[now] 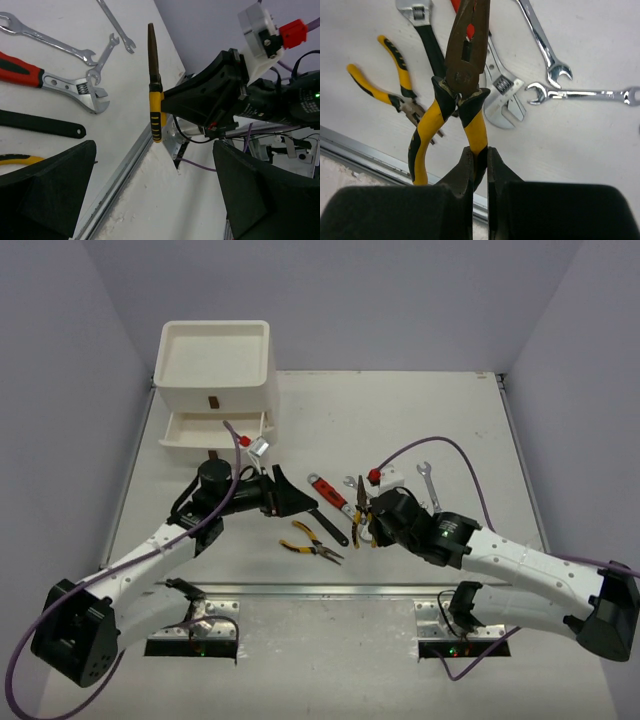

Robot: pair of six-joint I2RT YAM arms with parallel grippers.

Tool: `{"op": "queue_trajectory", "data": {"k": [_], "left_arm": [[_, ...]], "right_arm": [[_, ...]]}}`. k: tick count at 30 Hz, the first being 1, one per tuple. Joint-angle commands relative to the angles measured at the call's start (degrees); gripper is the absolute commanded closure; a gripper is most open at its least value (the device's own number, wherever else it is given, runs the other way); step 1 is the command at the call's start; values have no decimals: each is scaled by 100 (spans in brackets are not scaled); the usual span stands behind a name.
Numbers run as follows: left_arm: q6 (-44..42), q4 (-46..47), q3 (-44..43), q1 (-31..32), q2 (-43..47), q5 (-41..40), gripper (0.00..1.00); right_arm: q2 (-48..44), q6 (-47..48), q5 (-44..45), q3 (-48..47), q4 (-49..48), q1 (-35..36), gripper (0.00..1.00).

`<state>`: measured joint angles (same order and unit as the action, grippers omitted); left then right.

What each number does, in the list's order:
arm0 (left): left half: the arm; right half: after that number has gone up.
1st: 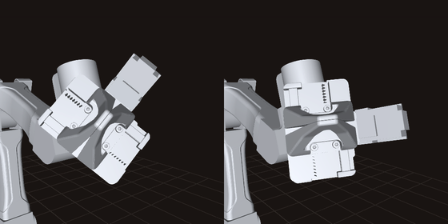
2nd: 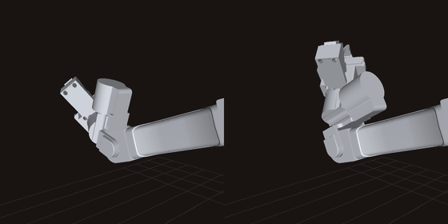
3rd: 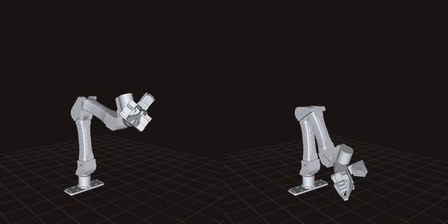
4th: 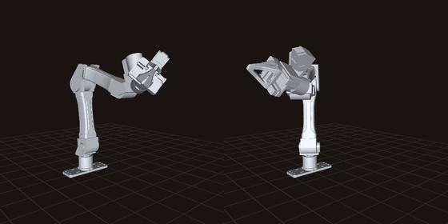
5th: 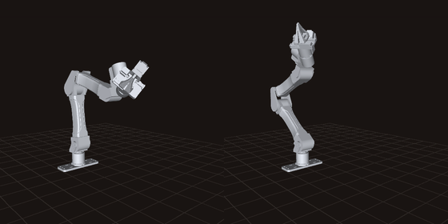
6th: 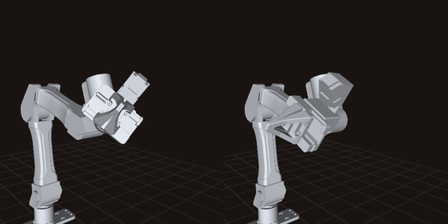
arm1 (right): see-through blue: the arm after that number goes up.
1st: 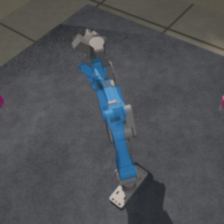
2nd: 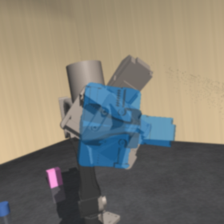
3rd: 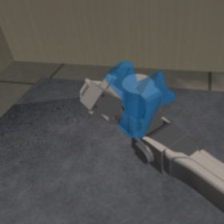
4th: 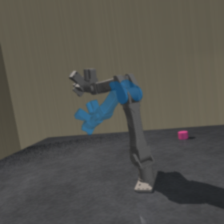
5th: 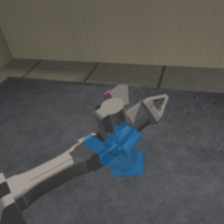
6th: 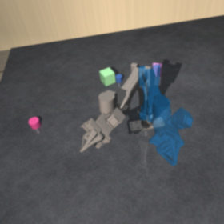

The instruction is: Sort the tools into containers

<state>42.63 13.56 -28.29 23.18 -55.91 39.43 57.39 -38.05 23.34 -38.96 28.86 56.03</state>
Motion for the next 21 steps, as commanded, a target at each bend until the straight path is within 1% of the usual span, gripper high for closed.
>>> {"op": "queue_trajectory", "data": {"k": [1,5,10,12,15,18,20,21], "left_arm": [[81,933,-388,661,-357,-304,1],[117,793,-665,1126,-821,-880,5],[269,1168,-711,1414,-1167,-1173,10],[228,1079,-845,1571,-1388,-1344,12],[159,1004,-958,1724,-1581,-1647,23],[228,1246,-933,1777,-1713,-1658,32],[267,1369,-952,1834,-1799,-1655,41],[300,1417,-977,1865,-1837,-1667,48]], "right_arm": [[-33,818,-26,-573,-602,30,100],[161,859,115,-914,-472,30,100],[238,777,-140,-1072,-484,30,100],[238,685,-72,-1129,-457,30,100],[229,597,-193,-1306,-382,30,100],[224,512,-516,-1412,-390,30,100],[254,414,-658,-1469,-401,22,100],[290,377,-725,-1502,-408,22,100]]}}
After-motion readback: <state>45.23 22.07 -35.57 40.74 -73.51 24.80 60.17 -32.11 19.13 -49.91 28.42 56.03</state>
